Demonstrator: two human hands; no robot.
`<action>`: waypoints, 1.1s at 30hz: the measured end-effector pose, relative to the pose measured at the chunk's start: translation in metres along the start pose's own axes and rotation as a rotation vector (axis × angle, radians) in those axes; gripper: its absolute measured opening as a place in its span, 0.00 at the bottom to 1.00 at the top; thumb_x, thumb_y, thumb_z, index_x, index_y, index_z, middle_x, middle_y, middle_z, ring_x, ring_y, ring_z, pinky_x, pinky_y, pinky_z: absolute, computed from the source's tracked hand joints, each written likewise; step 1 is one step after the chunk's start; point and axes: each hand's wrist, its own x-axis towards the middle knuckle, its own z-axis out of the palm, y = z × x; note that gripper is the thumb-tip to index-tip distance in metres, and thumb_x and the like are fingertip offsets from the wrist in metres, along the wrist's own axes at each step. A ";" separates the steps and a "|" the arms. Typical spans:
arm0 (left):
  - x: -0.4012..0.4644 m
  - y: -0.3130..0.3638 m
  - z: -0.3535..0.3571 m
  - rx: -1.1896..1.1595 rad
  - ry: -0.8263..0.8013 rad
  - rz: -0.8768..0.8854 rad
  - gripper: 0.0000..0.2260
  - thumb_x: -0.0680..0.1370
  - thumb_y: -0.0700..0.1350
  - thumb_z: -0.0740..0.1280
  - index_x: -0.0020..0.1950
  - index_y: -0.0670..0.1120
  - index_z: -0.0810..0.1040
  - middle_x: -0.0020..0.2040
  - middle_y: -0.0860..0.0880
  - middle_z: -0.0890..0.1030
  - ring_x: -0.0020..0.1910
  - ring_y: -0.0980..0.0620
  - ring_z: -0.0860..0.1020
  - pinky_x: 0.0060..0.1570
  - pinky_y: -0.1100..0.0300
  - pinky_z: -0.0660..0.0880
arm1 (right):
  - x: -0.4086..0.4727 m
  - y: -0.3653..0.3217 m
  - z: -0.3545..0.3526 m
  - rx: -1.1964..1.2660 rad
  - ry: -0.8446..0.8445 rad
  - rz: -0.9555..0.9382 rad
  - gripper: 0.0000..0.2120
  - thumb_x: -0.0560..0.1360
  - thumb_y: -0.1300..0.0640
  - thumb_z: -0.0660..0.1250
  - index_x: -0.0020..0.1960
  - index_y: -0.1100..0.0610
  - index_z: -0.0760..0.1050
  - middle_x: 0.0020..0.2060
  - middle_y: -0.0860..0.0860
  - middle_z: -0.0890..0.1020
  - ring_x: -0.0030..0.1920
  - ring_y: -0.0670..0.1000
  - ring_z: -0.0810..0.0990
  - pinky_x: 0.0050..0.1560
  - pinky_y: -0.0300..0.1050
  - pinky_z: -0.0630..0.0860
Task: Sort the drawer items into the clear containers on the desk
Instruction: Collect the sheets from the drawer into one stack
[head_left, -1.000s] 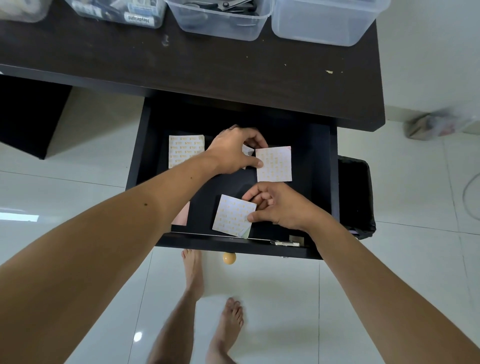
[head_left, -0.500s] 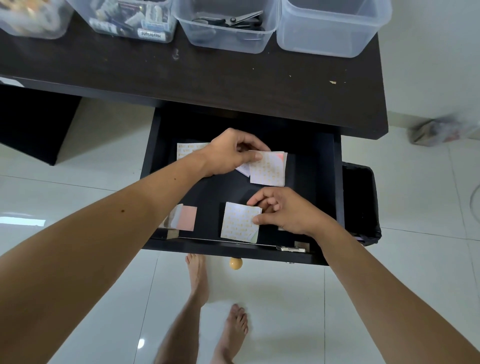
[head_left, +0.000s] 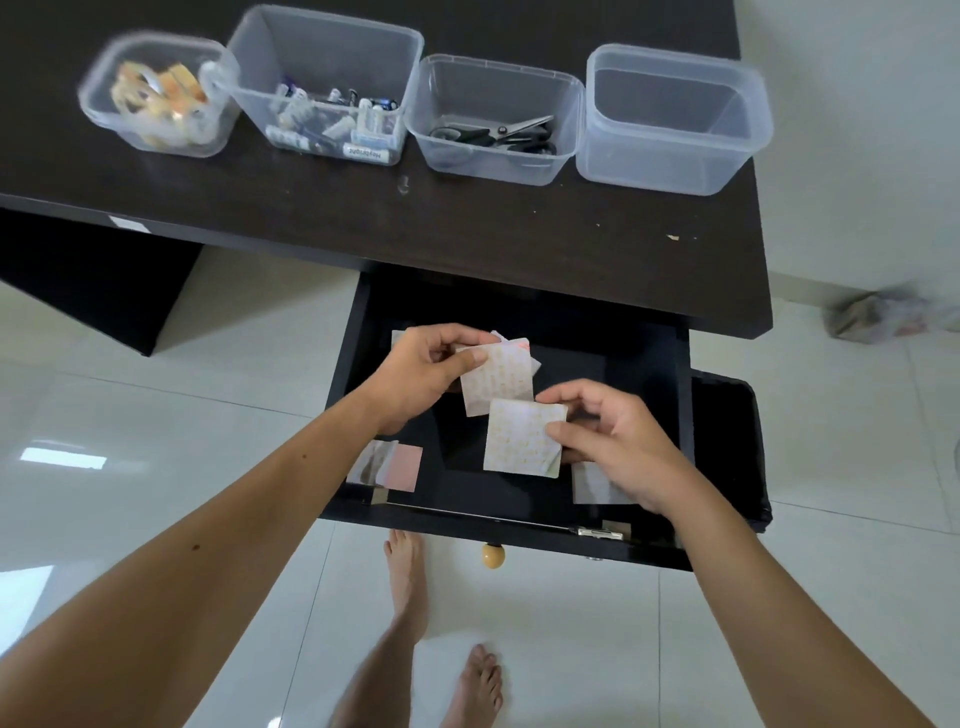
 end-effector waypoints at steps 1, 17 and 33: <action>-0.005 0.000 0.000 -0.040 0.001 -0.012 0.09 0.83 0.40 0.69 0.63 0.44 0.84 0.57 0.43 0.86 0.57 0.46 0.85 0.54 0.53 0.84 | 0.000 -0.006 0.000 -0.002 0.012 -0.014 0.13 0.81 0.67 0.71 0.61 0.52 0.83 0.54 0.53 0.87 0.55 0.52 0.89 0.55 0.53 0.87; -0.032 -0.010 0.006 -0.269 -0.059 -0.103 0.10 0.82 0.41 0.69 0.62 0.44 0.85 0.61 0.44 0.86 0.60 0.48 0.85 0.52 0.53 0.84 | 0.019 -0.002 0.025 -0.050 0.208 -0.045 0.14 0.80 0.59 0.75 0.63 0.46 0.83 0.54 0.45 0.89 0.56 0.46 0.88 0.62 0.55 0.84; -0.037 -0.021 0.001 -0.133 -0.100 -0.056 0.20 0.79 0.39 0.74 0.70 0.50 0.81 0.67 0.45 0.81 0.66 0.46 0.82 0.58 0.52 0.84 | 0.025 0.011 0.026 0.258 0.159 0.008 0.14 0.79 0.65 0.74 0.63 0.56 0.81 0.52 0.57 0.89 0.57 0.58 0.88 0.60 0.54 0.84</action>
